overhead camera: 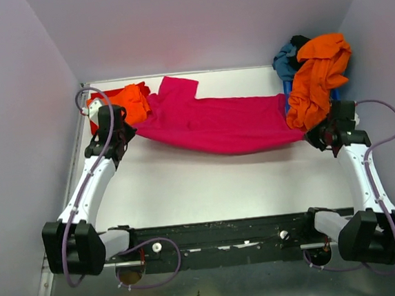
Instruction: Fold and stack the t-shirts
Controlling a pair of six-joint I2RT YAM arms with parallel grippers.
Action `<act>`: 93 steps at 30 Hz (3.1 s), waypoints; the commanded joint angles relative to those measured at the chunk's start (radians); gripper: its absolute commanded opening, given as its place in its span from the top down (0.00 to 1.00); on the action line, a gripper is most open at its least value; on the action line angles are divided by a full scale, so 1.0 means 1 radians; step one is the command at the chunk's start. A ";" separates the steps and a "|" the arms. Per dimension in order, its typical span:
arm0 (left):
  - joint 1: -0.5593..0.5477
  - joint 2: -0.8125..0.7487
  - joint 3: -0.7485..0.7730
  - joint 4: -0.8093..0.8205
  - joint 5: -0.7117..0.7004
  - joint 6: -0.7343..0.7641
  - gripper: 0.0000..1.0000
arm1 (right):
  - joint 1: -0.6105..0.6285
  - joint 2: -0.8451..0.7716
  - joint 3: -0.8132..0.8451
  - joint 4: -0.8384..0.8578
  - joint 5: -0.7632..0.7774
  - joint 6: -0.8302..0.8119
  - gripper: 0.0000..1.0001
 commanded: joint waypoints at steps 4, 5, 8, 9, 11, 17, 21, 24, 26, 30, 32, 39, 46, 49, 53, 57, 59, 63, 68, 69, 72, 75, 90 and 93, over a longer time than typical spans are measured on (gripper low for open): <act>0.017 -0.230 -0.150 -0.151 -0.072 -0.016 1.00 | -0.024 -0.052 -0.031 -0.191 0.056 -0.026 0.99; 0.017 -0.253 -0.177 -0.168 -0.074 -0.025 1.00 | -0.025 -0.056 -0.057 -0.201 0.033 -0.026 0.99; 0.017 -0.325 -0.292 -0.177 -0.086 -0.056 1.00 | -0.024 -0.092 -0.168 -0.172 -0.037 -0.009 0.99; 0.017 -0.346 -0.332 -0.176 -0.085 -0.070 1.00 | -0.024 -0.107 -0.207 -0.155 -0.042 0.002 0.99; 0.017 -0.375 -0.403 -0.176 -0.068 -0.100 1.00 | -0.024 -0.125 -0.260 -0.133 -0.050 0.008 0.99; 0.015 -0.446 -0.527 -0.211 -0.043 -0.208 1.00 | -0.025 -0.116 -0.289 -0.178 -0.027 -0.001 0.96; 0.014 -0.547 -0.541 -0.263 -0.126 -0.223 0.85 | -0.024 -0.147 -0.285 -0.178 -0.014 -0.014 0.57; 0.015 -0.589 -0.515 -0.251 -0.152 -0.188 0.21 | -0.024 -0.191 -0.263 -0.126 -0.016 -0.056 0.45; 0.014 -0.573 -0.475 -0.225 -0.157 -0.151 0.16 | -0.024 -0.199 -0.223 -0.078 -0.034 -0.104 0.45; 0.015 -0.483 -0.408 -0.064 -0.097 0.014 0.14 | -0.022 -0.189 -0.193 0.075 -0.163 -0.188 0.51; 0.012 -0.408 -0.394 0.031 -0.046 0.065 0.15 | -0.013 -0.169 -0.190 0.150 -0.232 -0.210 0.54; 0.014 -0.045 -0.316 0.264 0.015 0.054 0.31 | 0.062 -0.058 -0.131 0.232 -0.271 -0.225 0.59; 0.015 0.293 -0.090 0.248 0.034 0.105 0.37 | 0.091 -0.014 -0.153 0.299 -0.283 -0.227 0.62; 0.015 0.376 -0.017 0.223 0.014 0.137 0.39 | 0.091 -0.001 -0.157 0.318 -0.274 -0.230 0.63; 0.017 0.476 0.055 0.189 0.029 0.142 0.42 | 0.091 0.025 -0.144 0.324 -0.257 -0.227 0.64; 0.023 0.563 0.114 0.157 0.052 0.137 0.46 | 0.091 0.049 -0.122 0.327 -0.245 -0.213 0.67; 0.031 0.598 0.134 0.131 0.067 0.142 0.51 | 0.091 0.063 -0.111 0.327 -0.238 -0.208 0.70; 0.058 0.632 0.128 0.127 0.130 0.148 0.55 | 0.091 0.095 -0.088 0.324 -0.223 -0.196 0.71; 0.089 0.634 0.106 0.130 0.149 0.137 0.55 | 0.090 0.166 -0.047 0.345 -0.191 -0.179 0.71; 0.093 0.628 0.097 0.130 0.147 0.137 0.55 | 0.091 0.189 -0.029 0.341 -0.165 -0.178 0.71; 0.113 0.603 0.066 0.136 0.155 0.136 0.55 | 0.091 0.284 0.030 0.329 -0.111 -0.159 0.78; 0.115 0.577 0.028 0.145 0.159 0.137 0.55 | 0.091 0.414 0.112 0.275 -0.050 -0.126 0.85; 0.140 0.369 -0.056 0.196 0.119 0.145 0.47 | 0.001 0.721 0.376 0.128 0.150 -0.106 0.86; 0.140 0.330 -0.027 0.179 0.113 0.142 0.44 | -0.001 0.708 0.395 0.108 0.119 -0.129 0.84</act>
